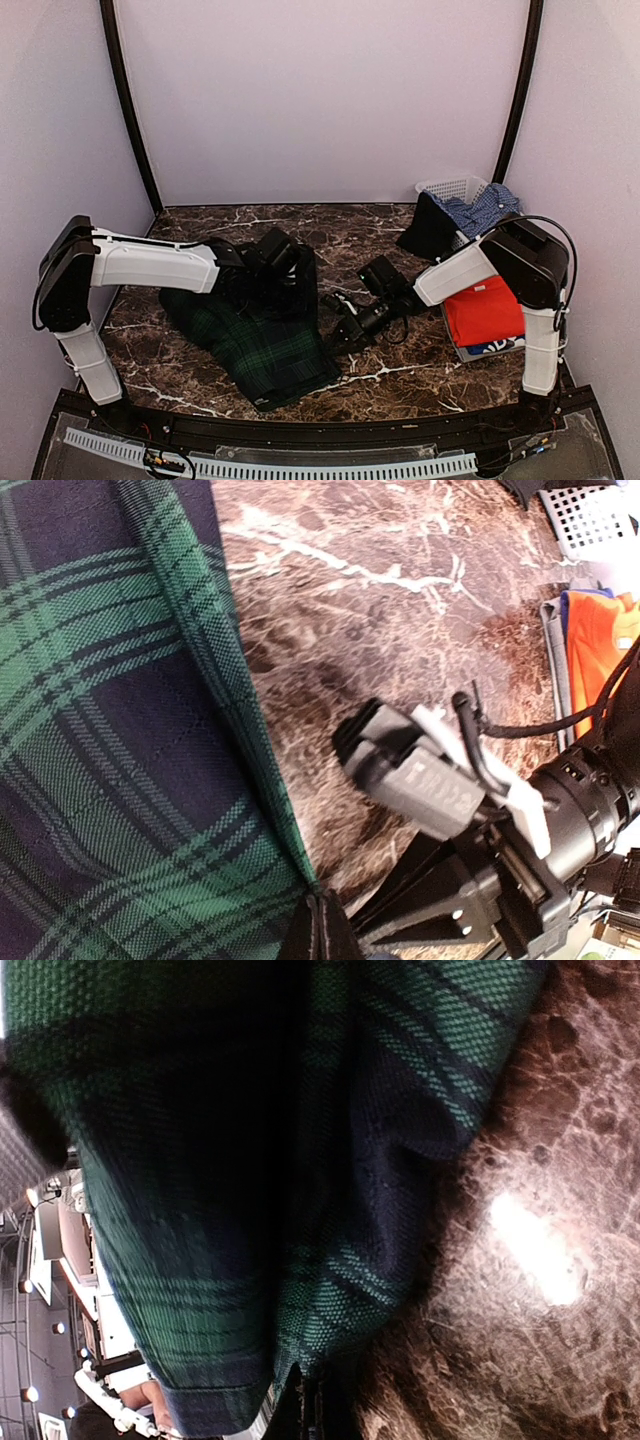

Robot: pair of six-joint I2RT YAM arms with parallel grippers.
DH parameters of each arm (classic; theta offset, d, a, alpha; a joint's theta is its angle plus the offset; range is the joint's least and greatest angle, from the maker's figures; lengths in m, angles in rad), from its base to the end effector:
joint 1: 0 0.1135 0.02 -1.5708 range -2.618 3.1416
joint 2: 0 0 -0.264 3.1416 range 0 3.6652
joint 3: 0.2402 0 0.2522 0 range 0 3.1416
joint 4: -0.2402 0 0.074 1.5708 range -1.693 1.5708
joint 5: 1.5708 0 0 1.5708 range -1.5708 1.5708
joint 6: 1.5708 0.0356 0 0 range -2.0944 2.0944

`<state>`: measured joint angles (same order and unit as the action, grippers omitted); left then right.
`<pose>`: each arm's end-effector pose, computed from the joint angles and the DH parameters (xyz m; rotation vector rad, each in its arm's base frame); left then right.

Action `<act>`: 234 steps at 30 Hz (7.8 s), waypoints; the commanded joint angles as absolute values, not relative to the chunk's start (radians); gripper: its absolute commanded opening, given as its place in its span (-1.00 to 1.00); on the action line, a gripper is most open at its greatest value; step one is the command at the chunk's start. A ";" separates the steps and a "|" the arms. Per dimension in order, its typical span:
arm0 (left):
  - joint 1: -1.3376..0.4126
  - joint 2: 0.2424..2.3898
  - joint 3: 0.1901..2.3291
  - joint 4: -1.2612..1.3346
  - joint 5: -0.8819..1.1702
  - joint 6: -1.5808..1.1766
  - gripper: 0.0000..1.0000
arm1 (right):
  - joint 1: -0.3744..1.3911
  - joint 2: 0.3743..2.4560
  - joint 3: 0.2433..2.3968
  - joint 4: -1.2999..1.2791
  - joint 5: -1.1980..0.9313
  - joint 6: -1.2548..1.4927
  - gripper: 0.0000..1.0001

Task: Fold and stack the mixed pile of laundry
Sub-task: Adjust the rectangle-folded skirt at the center of the board, then pick up the rectangle-folded skirt from the center of the board, then fold the rectangle-folded skirt at the center of the board.

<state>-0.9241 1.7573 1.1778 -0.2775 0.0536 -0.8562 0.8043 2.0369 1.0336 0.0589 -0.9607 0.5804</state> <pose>0.2265 -0.3032 0.2062 0.1150 2.6155 -0.8028 0.2400 0.2913 0.0986 0.7091 -2.4744 -1.5427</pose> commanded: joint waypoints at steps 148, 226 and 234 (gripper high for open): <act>-0.916 1.405 0.756 -0.068 0.181 -0.443 -0.12 | 0.688 2.006 1.595 -0.345 -0.804 0.313 -0.26; -1.405 1.602 1.308 -0.764 -0.064 0.063 -1.00 | 0.607 2.307 1.957 -0.556 -0.669 0.099 -0.16; -1.322 1.586 1.364 -0.797 0.060 0.104 -1.00 | 0.633 2.442 2.055 -0.641 -0.631 0.007 -0.14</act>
